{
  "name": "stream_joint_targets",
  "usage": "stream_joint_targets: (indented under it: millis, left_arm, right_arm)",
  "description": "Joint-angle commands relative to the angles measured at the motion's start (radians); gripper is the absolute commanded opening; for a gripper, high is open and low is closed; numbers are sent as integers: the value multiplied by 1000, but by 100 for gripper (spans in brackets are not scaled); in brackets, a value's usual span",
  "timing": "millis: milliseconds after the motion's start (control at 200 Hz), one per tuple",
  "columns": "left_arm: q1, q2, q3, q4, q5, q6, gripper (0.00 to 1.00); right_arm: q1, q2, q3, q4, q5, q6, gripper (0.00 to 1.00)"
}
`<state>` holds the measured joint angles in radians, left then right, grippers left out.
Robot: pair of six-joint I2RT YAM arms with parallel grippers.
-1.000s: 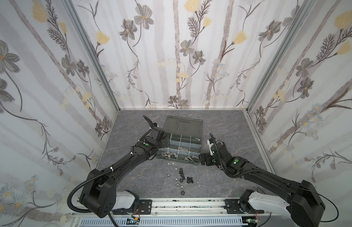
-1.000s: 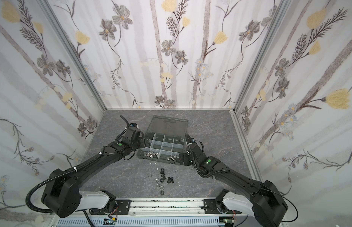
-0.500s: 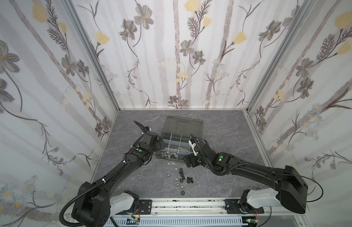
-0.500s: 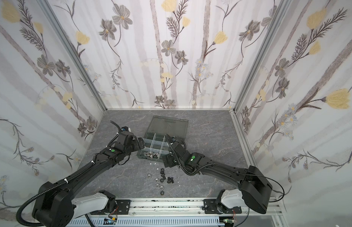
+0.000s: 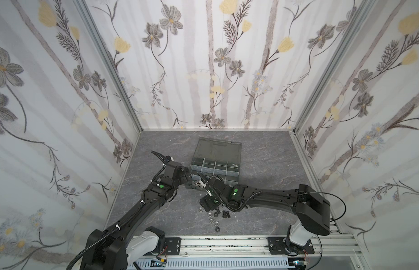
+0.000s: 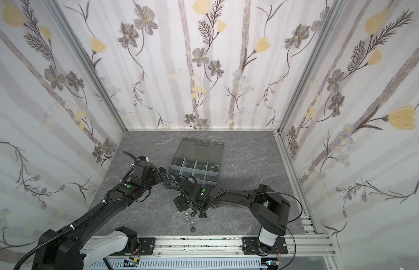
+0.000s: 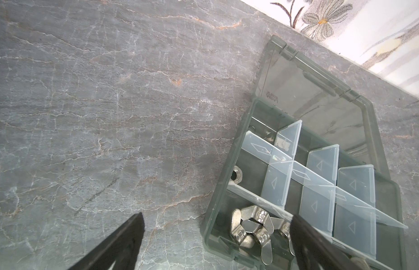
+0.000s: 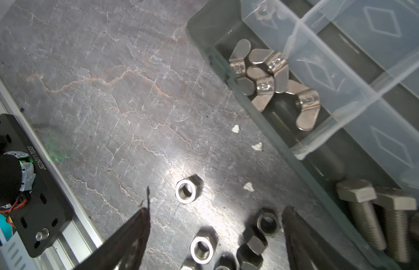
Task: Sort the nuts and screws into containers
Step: 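Withdraw the left gripper while the right gripper reaches to a hex nut in the pile, then grasp a silver hex nut with the right gripper and lift it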
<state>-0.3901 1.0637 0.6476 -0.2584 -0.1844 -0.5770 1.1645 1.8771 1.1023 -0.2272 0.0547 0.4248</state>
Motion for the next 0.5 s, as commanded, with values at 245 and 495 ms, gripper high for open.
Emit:
stream_joint_targets:
  millis: [245, 495]
  left_arm:
    - [34, -83, -63, 25, -12, -45, 100]
    - [43, -128, -93, 30, -23, -63, 100]
  right_arm:
    - [48, 134, 94, -50, -1, -60, 82]
    - [63, 187, 128, -64, -6, -69, 74]
